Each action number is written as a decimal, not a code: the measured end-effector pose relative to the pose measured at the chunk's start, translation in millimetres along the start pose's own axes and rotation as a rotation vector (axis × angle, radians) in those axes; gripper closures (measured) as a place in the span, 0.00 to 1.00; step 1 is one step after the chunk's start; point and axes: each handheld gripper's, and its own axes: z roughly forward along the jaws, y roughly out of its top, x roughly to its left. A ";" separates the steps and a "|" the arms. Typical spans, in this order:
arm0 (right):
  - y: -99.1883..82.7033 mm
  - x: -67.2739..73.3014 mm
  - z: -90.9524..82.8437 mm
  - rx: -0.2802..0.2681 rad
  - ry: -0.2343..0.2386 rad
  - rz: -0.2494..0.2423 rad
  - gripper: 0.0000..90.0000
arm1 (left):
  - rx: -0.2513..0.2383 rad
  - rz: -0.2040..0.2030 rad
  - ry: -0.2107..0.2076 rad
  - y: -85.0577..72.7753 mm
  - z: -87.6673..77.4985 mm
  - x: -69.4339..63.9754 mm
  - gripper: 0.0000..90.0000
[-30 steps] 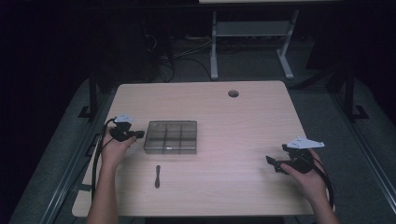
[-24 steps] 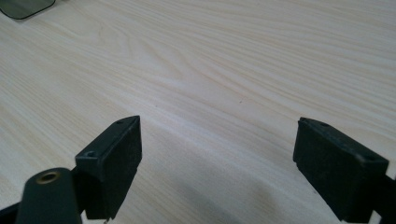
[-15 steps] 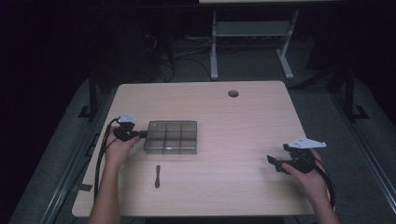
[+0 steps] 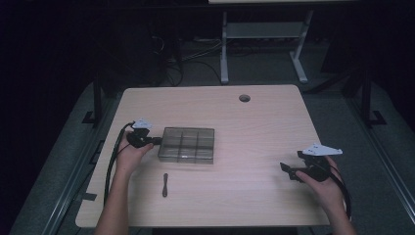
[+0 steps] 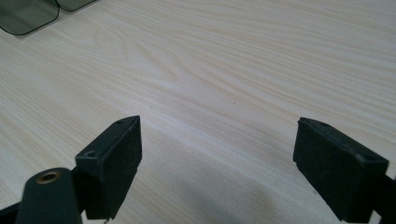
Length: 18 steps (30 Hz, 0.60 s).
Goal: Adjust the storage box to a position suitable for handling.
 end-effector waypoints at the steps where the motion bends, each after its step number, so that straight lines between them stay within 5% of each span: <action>1: 0.0 -0.2 -0.1 0.000 0.000 -0.001 0.17 | 0.002 0.010 -0.004 2.0 1.4 -3.0 1.00; 18: 0.0 -0.5 -0.5 0.001 -0.006 -0.004 0.17 | 0.040 0.096 -0.055 14.5 14.1 -27.1 1.00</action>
